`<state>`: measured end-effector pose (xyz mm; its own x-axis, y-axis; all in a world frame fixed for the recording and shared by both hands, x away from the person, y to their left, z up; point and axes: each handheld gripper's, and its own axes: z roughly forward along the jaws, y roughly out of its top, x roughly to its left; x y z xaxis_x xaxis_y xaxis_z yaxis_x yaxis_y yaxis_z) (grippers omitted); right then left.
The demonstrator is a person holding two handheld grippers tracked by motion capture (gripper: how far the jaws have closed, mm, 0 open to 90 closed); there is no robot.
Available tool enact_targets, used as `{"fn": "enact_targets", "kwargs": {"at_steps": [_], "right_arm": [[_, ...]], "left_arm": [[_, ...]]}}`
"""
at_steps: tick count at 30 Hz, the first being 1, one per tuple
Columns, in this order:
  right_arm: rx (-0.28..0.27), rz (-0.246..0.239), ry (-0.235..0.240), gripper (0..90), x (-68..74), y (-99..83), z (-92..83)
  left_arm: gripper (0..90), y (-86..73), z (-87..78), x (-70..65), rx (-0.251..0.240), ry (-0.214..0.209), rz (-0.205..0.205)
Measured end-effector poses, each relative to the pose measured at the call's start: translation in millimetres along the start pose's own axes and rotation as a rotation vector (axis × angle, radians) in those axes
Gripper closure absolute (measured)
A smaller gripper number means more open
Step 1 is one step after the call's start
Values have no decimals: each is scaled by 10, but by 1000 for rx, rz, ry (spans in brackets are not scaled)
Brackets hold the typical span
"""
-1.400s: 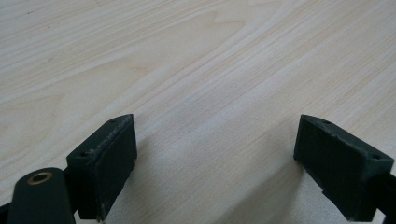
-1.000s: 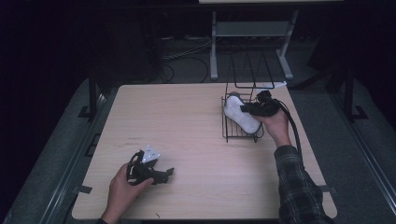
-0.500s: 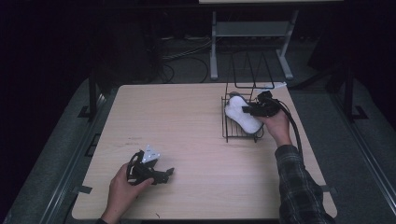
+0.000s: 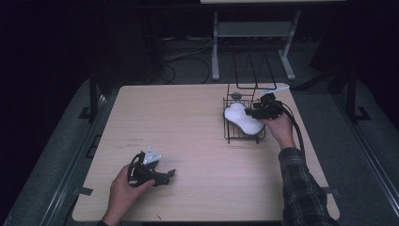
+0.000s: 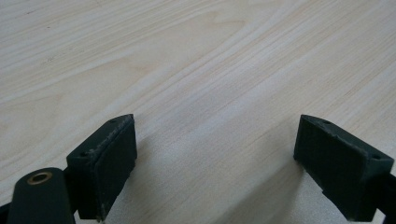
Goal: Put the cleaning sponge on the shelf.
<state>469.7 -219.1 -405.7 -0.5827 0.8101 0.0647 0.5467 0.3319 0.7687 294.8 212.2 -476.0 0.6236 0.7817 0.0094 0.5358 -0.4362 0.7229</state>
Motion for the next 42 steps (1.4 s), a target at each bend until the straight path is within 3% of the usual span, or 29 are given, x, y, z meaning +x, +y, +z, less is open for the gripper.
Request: {"fn": "enact_targets", "kwargs": {"at_steps": [2,6,8,12,14,20,26,34,38,42], "right_arm": [[0,4,7,518,1,-18,-28],[-24,-21,-25,740,-13,-87,-153],[-27,-11,-37,814,-30,-119,-198],[-12,10,-58,883,-98,-196,-261],[-6,14,-79,894,-136,-239,-283],[26,18,-64,898,-173,-352,-297],[45,6,-27,898,-127,-393,-308],[78,-55,33,898,50,-466,-338],[72,-76,39,897,115,-470,-370],[11,-70,46,898,191,-368,-388]], "left_arm": [[124,0,0,0,0,0,0],[124,0,0,0,0,0,0],[124,0,0,0,0,0,1],[124,0,0,0,0,0,1],[124,0,0,0,0,0,0],[124,0,0,0,0,0,0],[124,0,0,0,0,0,0],[124,0,-1,1,1,-1,0],[124,1,-1,1,1,-1,1],[122,5,3,-2,2,0,1]]}}
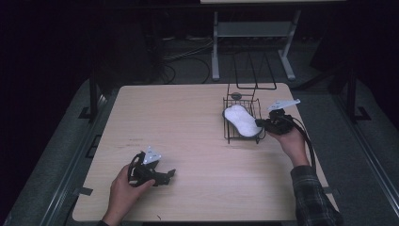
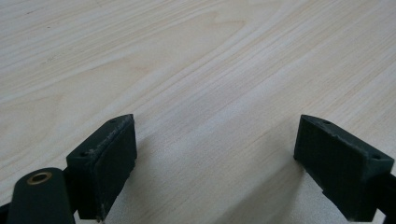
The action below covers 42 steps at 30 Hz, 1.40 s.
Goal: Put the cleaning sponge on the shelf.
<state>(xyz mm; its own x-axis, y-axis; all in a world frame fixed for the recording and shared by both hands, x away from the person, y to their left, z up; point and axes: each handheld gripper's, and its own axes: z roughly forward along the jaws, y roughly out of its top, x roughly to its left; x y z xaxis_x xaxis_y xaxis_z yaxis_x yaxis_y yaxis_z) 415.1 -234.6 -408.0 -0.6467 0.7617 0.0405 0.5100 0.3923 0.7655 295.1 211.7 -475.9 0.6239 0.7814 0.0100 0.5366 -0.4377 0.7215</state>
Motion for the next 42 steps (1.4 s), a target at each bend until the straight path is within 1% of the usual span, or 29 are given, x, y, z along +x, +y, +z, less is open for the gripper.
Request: {"fn": "enact_targets", "kwargs": {"at_steps": [3,4,5,6,7,8,9,10,12,16,18,21,24,26,30,32,34,35,39,40,41,42], "right_arm": [[-11,-9,19,899,70,111,108],[-2,-9,35,899,123,177,216],[-2,-9,35,899,123,177,216],[20,-18,40,899,170,227,342],[20,-18,40,899,170,227,342],[64,-36,36,900,195,257,464],[64,-36,36,900,195,257,464],[86,-31,26,900,201,264,552],[77,-20,31,900,180,273,581],[83,0,16,900,146,302,631],[89,-7,12,900,126,331,653],[82,-10,2,900,123,341,671],[69,0,3,900,119,332,638],[48,-5,3,900,108,318,586],[32,10,9,900,95,274,437],[21,19,3,900,95,243,359],[14,13,6,899,89,209,280],[6,20,4,895,91,192,238],[-11,36,14,808,97,93,61],[-11,36,14,808,97,93,61],[-8,43,14,756,103,51,6],[-9,50,13,732,110,24,-26]], "left_arm": [[122,1,1,-1,0,0,-1],[122,1,1,-1,0,0,-1],[122,1,1,-1,-1,0,-1],[122,1,1,-1,-1,0,-1],[123,0,2,-1,-1,0,-1],[123,0,2,-2,-2,0,-1],[123,0,2,-2,-2,1,-1],[123,0,2,-3,-3,1,-1],[123,0,2,-3,-2,1,-1],[124,0,2,-3,-2,1,-1],[123,0,2,-2,-2,1,-1],[123,0,2,-2,-2,1,-1],[123,0,2,-2,-2,1,-1],[123,0,2,-2,-2,1,-1],[123,0,2,-2,-2,0,-1],[123,0,2,-2,-2,0,-1],[123,1,1,-2,-1,0,-1],[123,1,1,-3,0,0,-1],[123,0,2,-3,-1,1,-1],[123,0,2,-3,-1,1,-1],[123,0,2,-3,-1,1,-1],[123,0,2,-3,-1,1,-1]]}}
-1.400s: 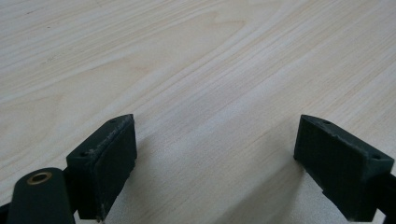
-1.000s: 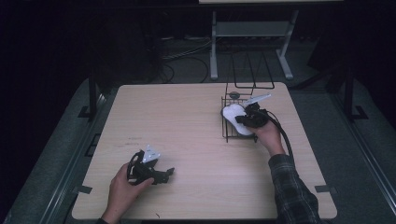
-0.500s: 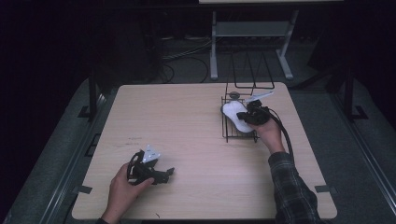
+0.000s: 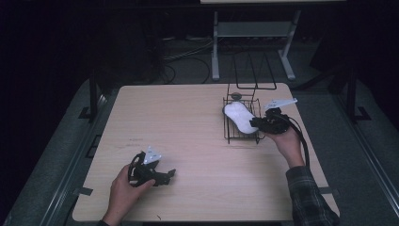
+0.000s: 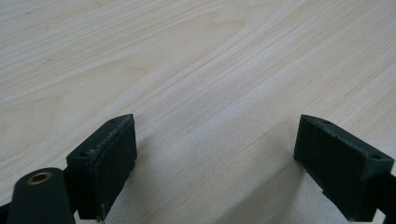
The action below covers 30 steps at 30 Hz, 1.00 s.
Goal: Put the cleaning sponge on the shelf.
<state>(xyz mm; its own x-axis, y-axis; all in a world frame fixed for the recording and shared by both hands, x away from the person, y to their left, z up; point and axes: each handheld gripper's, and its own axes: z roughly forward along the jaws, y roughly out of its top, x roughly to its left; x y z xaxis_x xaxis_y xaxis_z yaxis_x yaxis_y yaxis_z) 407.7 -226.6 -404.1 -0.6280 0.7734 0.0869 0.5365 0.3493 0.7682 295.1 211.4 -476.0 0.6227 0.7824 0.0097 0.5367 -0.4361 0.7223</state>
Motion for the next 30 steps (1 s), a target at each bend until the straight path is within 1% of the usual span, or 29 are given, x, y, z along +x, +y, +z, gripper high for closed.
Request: {"fn": "enact_targets", "kwargs": {"at_steps": [2,6,10,13,15,16,17,18,20,21,23,26,27,28,29,30], "right_arm": [[-10,3,-8,656,2,-59,-68],[-28,33,-23,509,19,-189,-192],[-28,45,-27,420,34,-323,-277],[-23,48,-32,369,49,-417,-334],[-23,51,-35,356,53,-471,-373],[-26,56,-41,340,55,-499,-394],[-23,68,-51,302,66,-552,-435],[-23,68,-51,302,66,-552,-435],[-27,73,-65,272,82,-612,-481],[-30,73,-72,246,94,-643,-505],[-18,69,-87,188,124,-703,-539],[-12,64,-105,146,176,-811,-589],[-5,67,-108,141,190,-845,-603],[3,65,-119,134,216,-915,-631],[3,65,-119,134,216,-915,-631],[8,65,-129,134,225,-954,-643]], "left_arm": [[123,0,0,0,0,0,0],[123,0,0,0,-1,0,0],[123,-2,3,0,-4,0,0],[123,-2,3,0,-4,0,0],[123,-2,3,0,-4,0,-1],[123,-2,3,0,-4,0,0],[123,-2,3,0,-4,0,0],[123,-2,3,0,-4,0,0],[123,-2,3,0,-4,0,0],[123,-2,3,0,-4,0,0],[123,-2,3,0,-4,0,0],[123,-2,3,0,-4,0,0],[123,-2,2,0,-4,0,0],[123,-2,3,0,-4,0,0],[123,-2,2,1,-3,0,1],[123,-2,3,0,-3,0,1]]}}
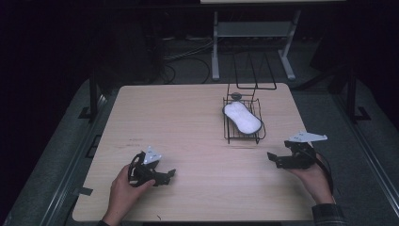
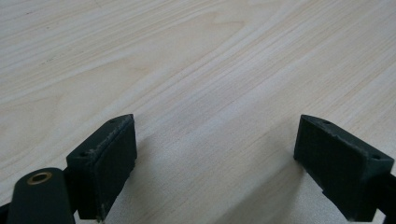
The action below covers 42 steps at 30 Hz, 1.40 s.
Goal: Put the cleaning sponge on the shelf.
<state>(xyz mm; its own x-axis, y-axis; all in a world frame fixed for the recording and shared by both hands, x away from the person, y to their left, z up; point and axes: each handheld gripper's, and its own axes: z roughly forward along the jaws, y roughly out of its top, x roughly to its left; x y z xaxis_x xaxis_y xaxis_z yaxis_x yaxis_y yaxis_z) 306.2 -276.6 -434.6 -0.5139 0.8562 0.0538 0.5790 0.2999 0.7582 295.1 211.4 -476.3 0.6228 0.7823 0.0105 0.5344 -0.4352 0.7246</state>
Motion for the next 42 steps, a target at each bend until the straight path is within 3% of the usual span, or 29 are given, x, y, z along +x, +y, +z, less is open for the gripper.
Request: {"fn": "enact_targets", "kwargs": {"at_steps": [8,18,27,42], "right_arm": [[34,24,-16,74,45,-342,-83],[59,22,-46,73,62,-568,-89],[95,5,-66,46,63,-637,-34],[77,8,-49,32,56,-657,-11]], "left_arm": [[123,0,1,-1,-2,1,-2],[123,0,2,-2,-3,0,-3],[123,0,2,-2,-3,0,-3],[123,0,2,-2,-3,0,-3]]}}
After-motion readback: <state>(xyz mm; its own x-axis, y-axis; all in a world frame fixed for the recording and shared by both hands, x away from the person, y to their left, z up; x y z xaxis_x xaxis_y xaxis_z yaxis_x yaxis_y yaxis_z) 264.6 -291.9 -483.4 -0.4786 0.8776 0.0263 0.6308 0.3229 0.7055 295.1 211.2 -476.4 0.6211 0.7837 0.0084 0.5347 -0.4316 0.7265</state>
